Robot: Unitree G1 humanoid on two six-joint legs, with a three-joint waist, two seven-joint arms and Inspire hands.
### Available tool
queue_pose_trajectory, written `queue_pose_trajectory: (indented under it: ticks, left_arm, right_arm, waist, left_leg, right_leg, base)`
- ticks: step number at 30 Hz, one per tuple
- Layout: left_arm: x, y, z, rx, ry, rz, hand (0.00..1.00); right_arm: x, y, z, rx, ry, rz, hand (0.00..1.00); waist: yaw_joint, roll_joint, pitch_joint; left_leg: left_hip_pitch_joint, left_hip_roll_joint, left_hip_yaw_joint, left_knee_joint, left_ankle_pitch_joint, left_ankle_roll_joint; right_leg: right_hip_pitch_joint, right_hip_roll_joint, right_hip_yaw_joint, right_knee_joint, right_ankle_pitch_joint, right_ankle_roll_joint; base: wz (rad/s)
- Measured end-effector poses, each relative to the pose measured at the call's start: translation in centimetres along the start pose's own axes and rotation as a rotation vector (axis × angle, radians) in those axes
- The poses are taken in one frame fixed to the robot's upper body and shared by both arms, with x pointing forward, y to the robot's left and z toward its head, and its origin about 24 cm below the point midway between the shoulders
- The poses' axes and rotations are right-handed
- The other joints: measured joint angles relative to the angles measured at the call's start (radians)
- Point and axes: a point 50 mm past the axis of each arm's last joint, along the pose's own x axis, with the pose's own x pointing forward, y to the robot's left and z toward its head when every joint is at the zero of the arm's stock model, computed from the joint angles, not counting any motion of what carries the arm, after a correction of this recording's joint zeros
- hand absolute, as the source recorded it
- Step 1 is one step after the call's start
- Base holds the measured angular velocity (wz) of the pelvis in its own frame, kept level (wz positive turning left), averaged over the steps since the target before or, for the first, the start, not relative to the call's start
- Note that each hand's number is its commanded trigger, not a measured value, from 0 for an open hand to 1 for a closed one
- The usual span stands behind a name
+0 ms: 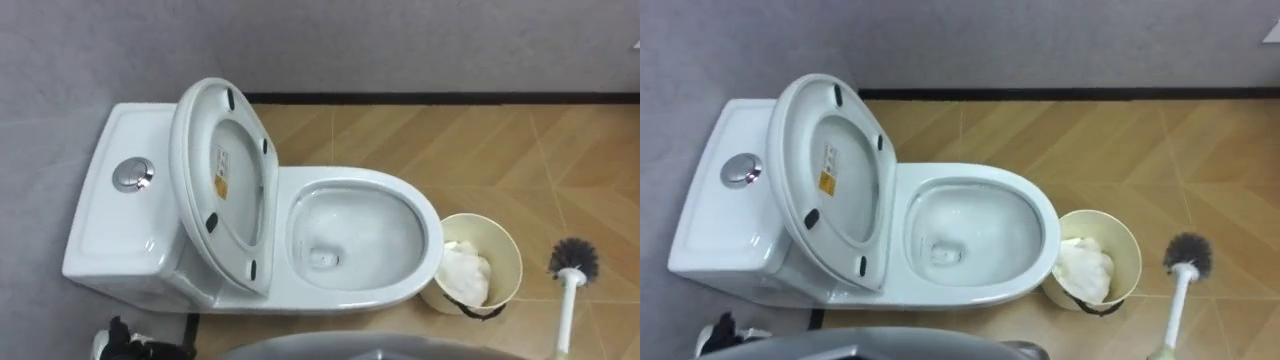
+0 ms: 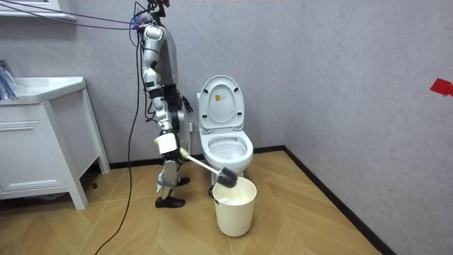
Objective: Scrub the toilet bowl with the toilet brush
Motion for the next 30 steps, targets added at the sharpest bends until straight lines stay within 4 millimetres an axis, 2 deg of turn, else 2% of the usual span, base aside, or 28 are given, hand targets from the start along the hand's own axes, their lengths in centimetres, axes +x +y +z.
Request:
queue_pose_trajectory:
  ticks: [5,12,18,26,30]
  left_arm:
    - [-0.1,-0.5,-0.2,0.023,0.006,-0.037,0.00]
    - [-0.3,-0.9,-2.2,0.047,0.098,-0.058,0.00]
    - [-0.6,-0.8,-3.4,0.071,0.150,-0.063,0.00]
    - [-0.7,-0.8,-3.6,0.126,0.161,-0.064,0.00]
    - [-0.8,-0.9,-3.8,0.184,0.178,-0.074,0.00]
  right_arm:
    - [-0.1,0.6,0.0,-0.079,-0.003,0.033,0.00]
    - [-0.1,1.6,0.8,-0.165,-0.023,0.069,0.00]
    - [-0.2,1.9,0.0,-0.217,0.028,0.112,0.00]
    - [-0.2,2.3,0.5,-0.243,0.024,0.142,0.00]
    - [-0.4,2.9,0.5,-0.268,0.039,0.225,0.00]
  waist:
    - [-0.004,-0.001,0.0012]
    - [-0.013,0.005,0.0044]
    - [-0.012,0.007,0.0046]
    - [-0.012,0.008,0.0044]
    - [-0.011,0.006,0.0039]
  left_leg:
    - [0.003,-0.001,0.004,-0.001,0.000,0.000]
    - [0.003,0.000,0.004,-0.001,0.000,0.000]
    - [0.002,0.001,0.003,-0.001,0.000,0.000]
    - [0.001,0.000,0.001,-0.001,0.000,0.000]
    - [0.002,0.002,0.001,-0.001,0.000,0.000]
  right_leg:
    - [-0.001,0.003,0.006,-0.004,0.003,0.001]
    - [0.003,0.006,0.008,-0.015,0.005,-0.001]
    - [0.003,0.007,0.008,-0.017,0.006,-0.001]
    - [0.003,0.007,0.005,-0.017,0.006,-0.001]
    - [0.003,0.007,0.005,-0.017,0.007,-0.002]
  base:
    - [-0.10]
    - [0.00]
    - [0.00]
    - [0.00]
    - [0.00]
